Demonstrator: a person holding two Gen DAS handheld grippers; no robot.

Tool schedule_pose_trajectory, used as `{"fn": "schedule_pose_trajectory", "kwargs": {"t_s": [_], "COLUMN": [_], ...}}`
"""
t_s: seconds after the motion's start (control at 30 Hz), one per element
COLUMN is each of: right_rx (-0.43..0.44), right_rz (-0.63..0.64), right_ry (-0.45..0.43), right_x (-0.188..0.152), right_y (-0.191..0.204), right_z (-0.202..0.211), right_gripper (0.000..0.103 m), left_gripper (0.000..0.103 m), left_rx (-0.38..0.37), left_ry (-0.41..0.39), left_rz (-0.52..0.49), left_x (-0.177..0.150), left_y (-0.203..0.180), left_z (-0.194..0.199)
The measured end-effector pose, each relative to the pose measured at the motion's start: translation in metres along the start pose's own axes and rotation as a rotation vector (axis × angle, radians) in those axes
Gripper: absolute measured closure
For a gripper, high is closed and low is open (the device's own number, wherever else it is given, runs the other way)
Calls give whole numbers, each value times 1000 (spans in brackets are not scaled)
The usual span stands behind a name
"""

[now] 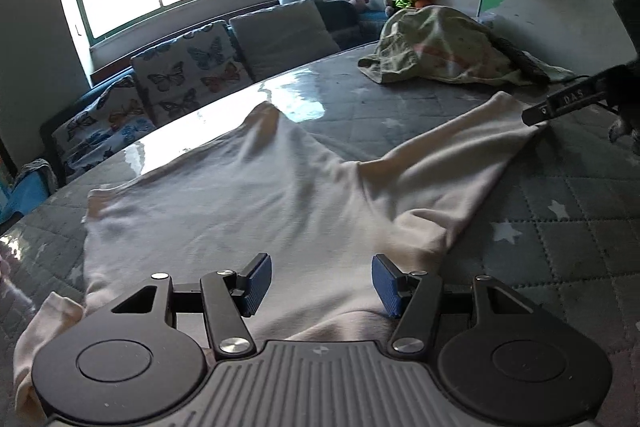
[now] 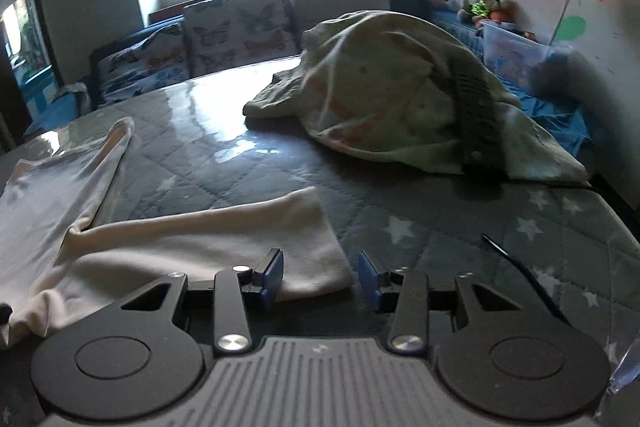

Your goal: Fold clothes

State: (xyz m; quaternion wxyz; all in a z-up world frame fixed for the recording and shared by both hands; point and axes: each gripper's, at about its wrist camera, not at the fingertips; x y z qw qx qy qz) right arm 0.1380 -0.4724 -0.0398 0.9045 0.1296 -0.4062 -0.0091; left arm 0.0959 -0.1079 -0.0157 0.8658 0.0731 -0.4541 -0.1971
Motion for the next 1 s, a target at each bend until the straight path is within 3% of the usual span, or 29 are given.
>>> {"fn": "schedule_pose_trajectory", "kwargs": {"t_s": [0.13, 0.3, 0.6, 0.87, 1.0], "right_rx": [6, 17, -16, -15, 9], "right_rz": [-32, -4, 88, 32, 8], "right_ry": [-2, -18, -137, -38, -56], "right_x": [-4, 2, 43, 32, 35], "right_y": [-5, 2, 14, 1, 0], "right_z": [3, 3, 12, -25, -15], "right_gripper": [61, 93, 96, 96, 96], "left_gripper": [44, 44, 44, 44, 44], "left_rx": [-11, -19, -33, -38, -42], "left_ry": [-2, 2, -9, -16, -31], "left_rz": [-8, -17, -41, -40, -24], "left_x": [-1, -3, -6, -2, 5], "left_y": [-4, -8, -11, -8, -7], "left_z": [0, -3, 0, 4, 4]}}
Point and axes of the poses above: each gripper's, at about its wrist camera, not at the fingertips, and z roughly against the way its jaws point, y to its left, x to its top, and after that the axes turned 12 degrees about x, right-handed
